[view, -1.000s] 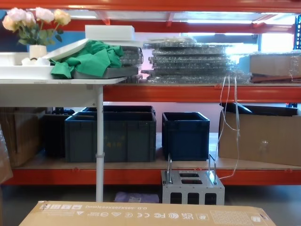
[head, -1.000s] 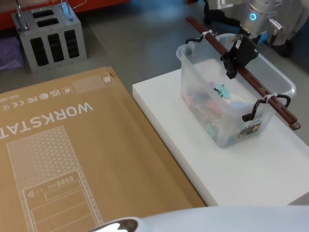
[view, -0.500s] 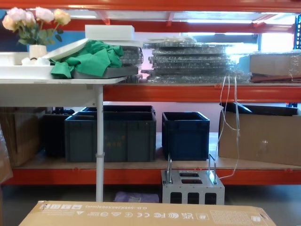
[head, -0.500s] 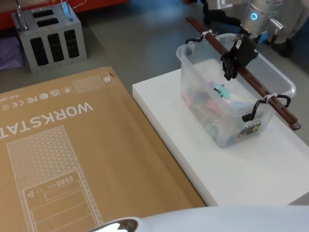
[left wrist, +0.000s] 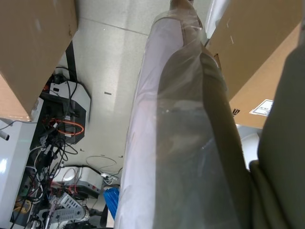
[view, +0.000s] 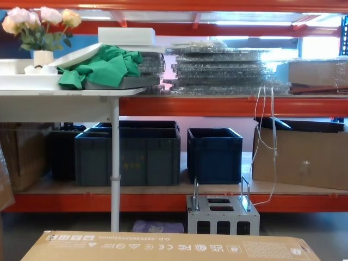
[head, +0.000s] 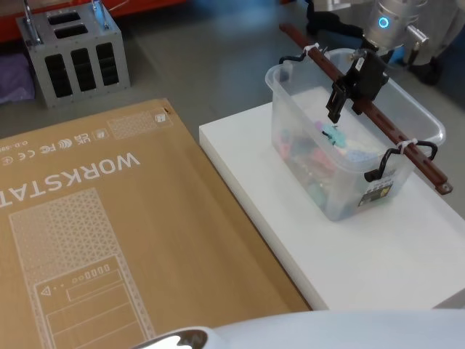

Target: Use one hand to grasp the basket and place it at the designated location.

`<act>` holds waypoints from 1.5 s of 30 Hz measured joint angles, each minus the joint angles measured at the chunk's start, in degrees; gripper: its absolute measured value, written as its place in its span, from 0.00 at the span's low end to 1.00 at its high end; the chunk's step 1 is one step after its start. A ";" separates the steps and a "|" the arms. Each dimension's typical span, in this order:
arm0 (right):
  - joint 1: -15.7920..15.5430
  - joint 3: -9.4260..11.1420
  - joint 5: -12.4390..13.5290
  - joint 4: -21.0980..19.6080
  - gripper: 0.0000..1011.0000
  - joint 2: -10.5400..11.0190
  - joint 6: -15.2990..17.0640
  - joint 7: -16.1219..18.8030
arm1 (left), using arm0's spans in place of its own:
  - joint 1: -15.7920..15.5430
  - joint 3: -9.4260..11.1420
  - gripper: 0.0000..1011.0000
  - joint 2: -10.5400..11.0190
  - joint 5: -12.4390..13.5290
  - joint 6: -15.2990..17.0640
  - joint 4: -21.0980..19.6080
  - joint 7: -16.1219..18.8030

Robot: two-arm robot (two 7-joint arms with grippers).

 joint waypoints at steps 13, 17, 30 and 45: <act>-0.30 1.92 -1.03 -0.68 0.96 0.52 0.04 -0.09 | 0.00 0.00 0.00 0.00 0.00 0.00 0.00 0.00; -0.42 2.54 -1.31 -1.31 0.99 0.81 0.22 -0.11 | 0.00 0.00 0.00 0.00 0.00 0.00 0.00 0.00; -0.27 6.01 -0.52 -6.04 0.99 3.91 1.23 0.01 | 0.00 0.00 0.00 0.00 0.00 0.00 -0.01 0.00; -0.72 9.29 0.23 -9.27 0.99 6.70 2.25 0.16 | 0.00 0.00 0.00 0.00 -0.01 0.00 -0.02 0.00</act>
